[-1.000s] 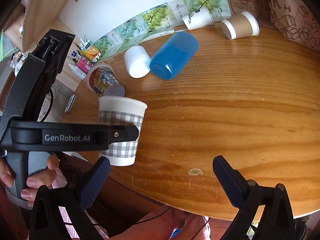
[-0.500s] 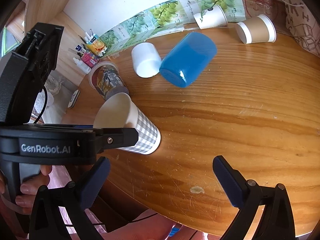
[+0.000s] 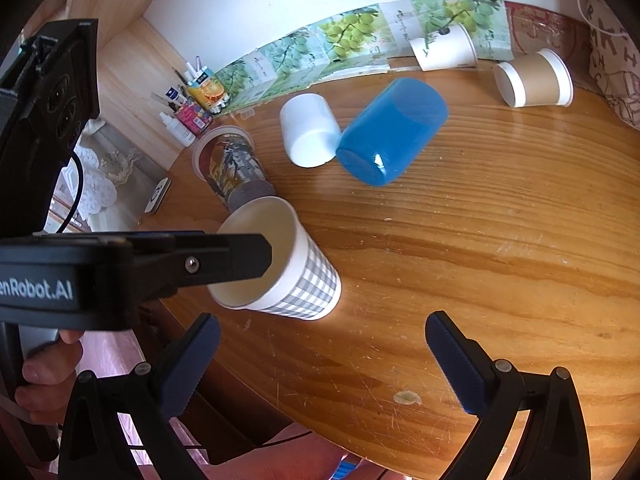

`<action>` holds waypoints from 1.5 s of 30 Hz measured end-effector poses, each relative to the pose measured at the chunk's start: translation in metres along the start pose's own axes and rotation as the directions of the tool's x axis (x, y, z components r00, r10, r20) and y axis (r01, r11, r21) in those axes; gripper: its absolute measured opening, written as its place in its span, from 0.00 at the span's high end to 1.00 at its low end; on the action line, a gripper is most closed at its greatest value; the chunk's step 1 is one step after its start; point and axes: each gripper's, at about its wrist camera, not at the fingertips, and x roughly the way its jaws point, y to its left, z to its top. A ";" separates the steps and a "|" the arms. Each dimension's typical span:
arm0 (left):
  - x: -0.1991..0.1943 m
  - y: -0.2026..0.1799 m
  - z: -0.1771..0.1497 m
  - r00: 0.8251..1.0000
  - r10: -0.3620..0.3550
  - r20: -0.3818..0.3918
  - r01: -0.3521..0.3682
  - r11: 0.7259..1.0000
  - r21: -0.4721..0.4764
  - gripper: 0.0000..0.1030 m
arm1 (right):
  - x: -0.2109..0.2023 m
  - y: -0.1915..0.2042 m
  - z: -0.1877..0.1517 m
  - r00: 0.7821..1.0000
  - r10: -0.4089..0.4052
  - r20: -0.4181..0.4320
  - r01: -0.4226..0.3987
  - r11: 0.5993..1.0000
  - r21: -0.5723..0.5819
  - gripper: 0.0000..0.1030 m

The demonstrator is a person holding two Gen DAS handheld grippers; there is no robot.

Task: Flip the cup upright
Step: 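Grasp the plaid cup with the right gripper while the left gripper releases it, then turn the plaid cup rim-up in the right gripper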

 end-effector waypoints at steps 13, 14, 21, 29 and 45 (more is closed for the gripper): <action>-0.035 0.026 -0.008 0.985 -0.080 0.151 0.088 0.995 -0.051 0.25 | 0.015 0.031 -0.014 0.989 -0.065 0.135 0.090 0.977 -0.191 0.00; -0.039 0.029 -0.009 0.983 -0.082 0.166 0.093 0.994 -0.059 0.25 | 0.018 0.034 -0.016 0.987 -0.074 0.141 0.103 0.973 -0.208 0.00; -0.059 0.050 -0.014 0.968 -0.072 0.240 0.102 0.988 -0.114 0.25 | 0.034 0.049 -0.018 0.982 -0.097 0.160 0.139 0.950 -0.279 0.07; -0.065 0.073 -0.021 0.966 -0.056 0.252 0.097 0.984 -0.152 0.25 | 0.054 0.058 -0.013 0.983 -0.138 0.124 0.167 0.949 -0.267 0.26; -0.068 0.103 -0.020 0.969 -0.058 0.238 0.097 0.983 -0.154 0.25 | 0.065 0.030 0.027 0.983 0.086 -0.161 -0.064 0.989 0.135 0.40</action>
